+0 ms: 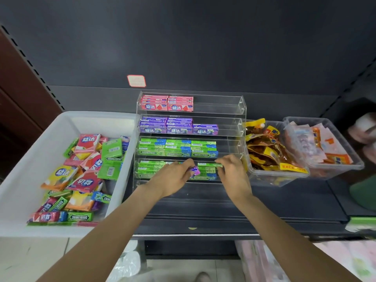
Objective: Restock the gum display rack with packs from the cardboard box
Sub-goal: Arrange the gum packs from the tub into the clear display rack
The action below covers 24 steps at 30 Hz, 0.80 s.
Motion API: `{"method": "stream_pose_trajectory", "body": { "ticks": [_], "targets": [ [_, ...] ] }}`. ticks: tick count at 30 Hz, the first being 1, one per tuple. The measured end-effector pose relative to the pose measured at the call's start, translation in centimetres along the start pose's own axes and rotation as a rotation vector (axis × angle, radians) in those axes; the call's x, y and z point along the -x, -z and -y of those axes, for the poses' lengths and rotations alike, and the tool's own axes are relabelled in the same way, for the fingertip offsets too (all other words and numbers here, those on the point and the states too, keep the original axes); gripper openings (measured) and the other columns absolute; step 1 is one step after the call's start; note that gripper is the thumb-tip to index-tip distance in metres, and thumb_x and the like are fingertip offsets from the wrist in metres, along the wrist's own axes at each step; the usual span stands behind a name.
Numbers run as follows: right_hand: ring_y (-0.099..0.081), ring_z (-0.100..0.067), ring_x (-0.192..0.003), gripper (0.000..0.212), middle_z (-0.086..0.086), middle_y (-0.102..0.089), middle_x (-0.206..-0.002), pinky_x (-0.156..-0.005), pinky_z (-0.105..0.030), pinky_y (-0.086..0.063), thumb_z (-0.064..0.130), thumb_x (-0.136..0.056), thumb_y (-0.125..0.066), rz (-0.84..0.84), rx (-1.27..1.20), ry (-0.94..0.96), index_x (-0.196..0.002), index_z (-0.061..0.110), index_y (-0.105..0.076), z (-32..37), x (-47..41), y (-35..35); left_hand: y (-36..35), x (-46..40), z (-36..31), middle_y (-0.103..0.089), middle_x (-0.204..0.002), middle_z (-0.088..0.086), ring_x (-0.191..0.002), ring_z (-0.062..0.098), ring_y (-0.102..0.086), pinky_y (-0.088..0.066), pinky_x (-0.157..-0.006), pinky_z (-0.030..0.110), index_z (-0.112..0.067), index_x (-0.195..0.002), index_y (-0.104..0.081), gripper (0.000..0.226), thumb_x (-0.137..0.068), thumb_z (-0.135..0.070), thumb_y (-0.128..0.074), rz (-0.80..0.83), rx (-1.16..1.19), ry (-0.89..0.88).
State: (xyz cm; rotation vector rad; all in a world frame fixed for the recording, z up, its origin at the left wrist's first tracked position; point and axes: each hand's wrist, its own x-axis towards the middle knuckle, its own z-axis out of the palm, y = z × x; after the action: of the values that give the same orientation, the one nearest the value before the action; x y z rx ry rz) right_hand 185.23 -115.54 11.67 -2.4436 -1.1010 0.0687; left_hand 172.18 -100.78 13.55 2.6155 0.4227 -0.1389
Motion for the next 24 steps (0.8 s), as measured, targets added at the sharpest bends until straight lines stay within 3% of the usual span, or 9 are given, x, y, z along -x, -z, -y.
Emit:
{"method": "stream_pose_trajectory", "body": {
  "ticks": [3,11,14,17,20,24],
  "targets": [
    [-0.057,-0.020,-0.106,0.034,-0.007,-0.050,-0.123,-0.089,-0.032,-0.050,0.015,-0.095,-0.051,0.078,-0.008,-0.091,-0.128,0.013,-0.055,-0.2,0.4,0.2,0.0,0.0,0.0,-0.058,-0.087,0.011,-0.075,0.023,-0.047,-0.036,-0.064,0.033,-0.016,-0.114,-0.042,0.019,-0.101,-0.029,-0.035,-0.004,0.034,0.003],
    [-0.060,-0.021,-0.100,0.033,-0.007,-0.050,-0.124,-0.090,-0.033,-0.049,0.023,-0.095,-0.052,0.192,-0.039,-0.046,-0.127,0.014,-0.057,1.1,-0.1,0.0,0.2,-0.1,0.1,-0.061,-0.088,0.006,-0.071,0.021,-0.052,-0.036,-0.063,0.030,-0.013,-0.105,-0.048,0.014,-0.099,-0.025,-0.042,-0.048,0.241,0.016],
    [-0.060,-0.019,-0.099,0.029,-0.005,-0.054,-0.120,-0.085,-0.031,-0.051,0.021,-0.094,-0.053,0.179,-0.046,-0.007,-0.122,0.016,-0.060,1.1,-0.5,1.0,0.9,0.2,0.1,-0.061,-0.094,0.001,-0.067,0.009,-0.050,-0.037,-0.061,0.018,-0.011,-0.108,-0.056,0.020,-0.097,-0.025,-0.048,-0.100,0.326,0.013],
    [-0.059,-0.009,-0.094,0.029,-0.002,-0.061,-0.112,-0.086,-0.022,-0.048,0.016,-0.093,-0.056,0.192,-0.268,0.011,-0.121,0.016,-0.060,1.9,-1.1,2.2,1.9,-0.1,-0.4,-0.062,-0.088,-0.003,-0.069,-0.004,-0.052,-0.039,-0.064,0.011,-0.012,-0.104,-0.061,0.017,-0.093,-0.024,-0.055,-0.193,0.494,0.013],
    [-0.062,-0.006,-0.091,0.027,0.007,-0.065,-0.097,-0.086,-0.026,-0.051,0.015,-0.088,-0.063,0.254,-0.520,0.016,-0.114,0.021,-0.060,3.2,-1.7,3.4,3.4,-0.7,-1.6,-0.063,-0.081,-0.005,-0.062,-0.008,-0.054,-0.041,-0.061,0.010,-0.022,-0.097,-0.061,0.010,-0.088,-0.026,-0.063,-0.288,0.610,0.025],
    [-0.065,-0.012,-0.090,0.027,0.003,-0.066,-0.095,-0.081,-0.026,-0.054,0.012,-0.085,-0.066,0.148,-0.753,0.027,-0.108,0.025,-0.060,4.1,-2.9,5.3,5.8,-1.6,-3.3,-0.067,-0.075,-0.005,-0.067,0.011,-0.057,-0.045,-0.067,0.023,-0.018,-0.098,-0.054,0.026,-0.081,-0.024,-0.072,-0.317,0.634,0.025]
  ]
}}
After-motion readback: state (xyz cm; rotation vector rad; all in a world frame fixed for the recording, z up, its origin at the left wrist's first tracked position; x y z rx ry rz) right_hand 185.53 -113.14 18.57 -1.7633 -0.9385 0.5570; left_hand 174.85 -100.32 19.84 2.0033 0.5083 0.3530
